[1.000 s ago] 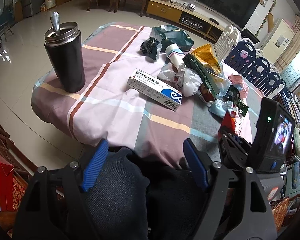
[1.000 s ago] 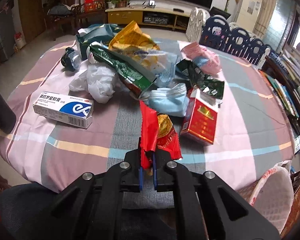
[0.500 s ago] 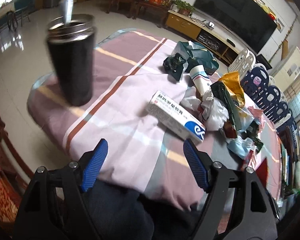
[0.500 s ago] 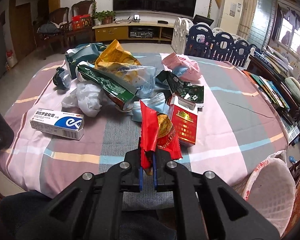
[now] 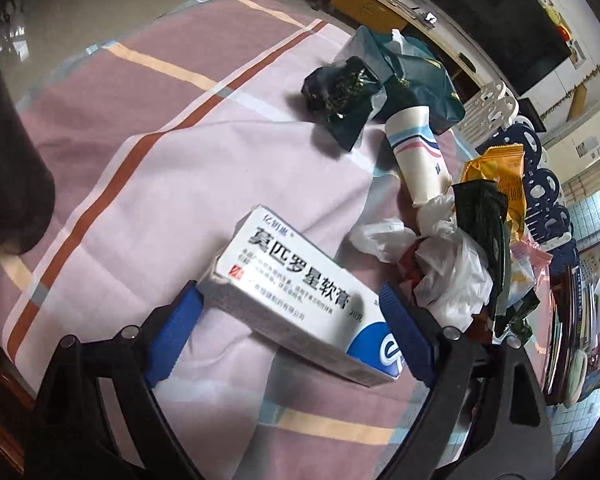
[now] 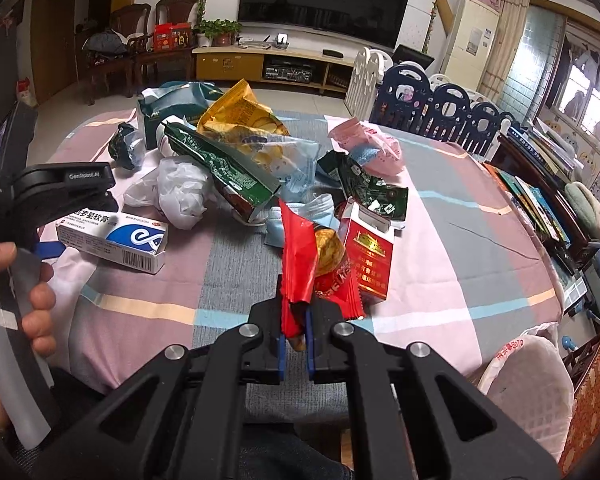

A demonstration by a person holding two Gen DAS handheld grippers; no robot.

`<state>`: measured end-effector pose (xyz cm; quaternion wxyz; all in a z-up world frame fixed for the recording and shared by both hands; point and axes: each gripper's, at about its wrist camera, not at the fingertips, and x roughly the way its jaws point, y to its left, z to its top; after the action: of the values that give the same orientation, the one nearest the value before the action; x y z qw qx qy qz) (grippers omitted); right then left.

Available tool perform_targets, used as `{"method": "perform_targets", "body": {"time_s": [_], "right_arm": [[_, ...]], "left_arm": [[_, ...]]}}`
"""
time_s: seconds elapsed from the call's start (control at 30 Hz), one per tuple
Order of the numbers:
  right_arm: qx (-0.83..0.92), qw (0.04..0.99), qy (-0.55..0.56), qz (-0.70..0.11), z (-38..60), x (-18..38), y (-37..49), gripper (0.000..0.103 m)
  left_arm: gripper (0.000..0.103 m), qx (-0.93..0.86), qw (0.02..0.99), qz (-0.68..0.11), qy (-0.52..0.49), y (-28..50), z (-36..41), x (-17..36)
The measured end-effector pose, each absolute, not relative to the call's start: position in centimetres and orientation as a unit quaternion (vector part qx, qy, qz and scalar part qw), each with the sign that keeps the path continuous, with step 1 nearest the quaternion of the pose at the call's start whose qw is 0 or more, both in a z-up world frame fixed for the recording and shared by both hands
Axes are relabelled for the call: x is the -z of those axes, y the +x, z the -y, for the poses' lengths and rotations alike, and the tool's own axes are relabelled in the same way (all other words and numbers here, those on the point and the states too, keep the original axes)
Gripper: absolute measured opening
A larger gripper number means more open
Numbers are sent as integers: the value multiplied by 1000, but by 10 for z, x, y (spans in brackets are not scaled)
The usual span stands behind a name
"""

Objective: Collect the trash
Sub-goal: 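Grasp the white ointment box with the left tool and lift it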

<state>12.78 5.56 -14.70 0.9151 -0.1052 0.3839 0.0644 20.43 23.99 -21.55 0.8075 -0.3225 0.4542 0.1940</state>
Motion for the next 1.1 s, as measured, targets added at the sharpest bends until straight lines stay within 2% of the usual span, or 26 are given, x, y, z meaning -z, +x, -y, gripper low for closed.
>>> {"method": "perform_targets", "body": {"time_s": [0.13,0.17,0.2,0.23,0.27,0.3,0.37,0.47,0.63,1.1], "right_arm": [[-64,916,-101,-383,-53,147,127,8],[-65,915,-104,-384,-54,147,127,8],[-66,914,-107,-385,-55,148,128,8],[-67,913,-109,-387,-56,149,128,8],[-67,912,-112,-388,-58,149,128,8],[-66,911,-115,-390,-60,150,128,8],[-64,910,-121,-390,-63,151,128,8],[-61,910,-128,-390,-66,151,126,8],[-58,906,-151,-391,-77,154,125,8],[-50,907,-157,-387,-78,154,125,8]], "left_arm": [[89,-200,827,-444,-282,207,-228,210],[86,-201,832,-438,-276,206,-227,208],[82,-202,836,-433,-271,205,-228,206],[70,-205,838,-432,-262,204,-227,205],[65,-207,839,-435,-255,203,-227,206],[65,-205,839,-435,-256,203,-229,206],[53,-196,839,-423,-281,197,-236,206],[44,-187,841,-404,-308,189,-245,205],[38,-174,844,-382,-335,183,-253,202],[30,-184,876,-320,-312,171,-247,176]]}}
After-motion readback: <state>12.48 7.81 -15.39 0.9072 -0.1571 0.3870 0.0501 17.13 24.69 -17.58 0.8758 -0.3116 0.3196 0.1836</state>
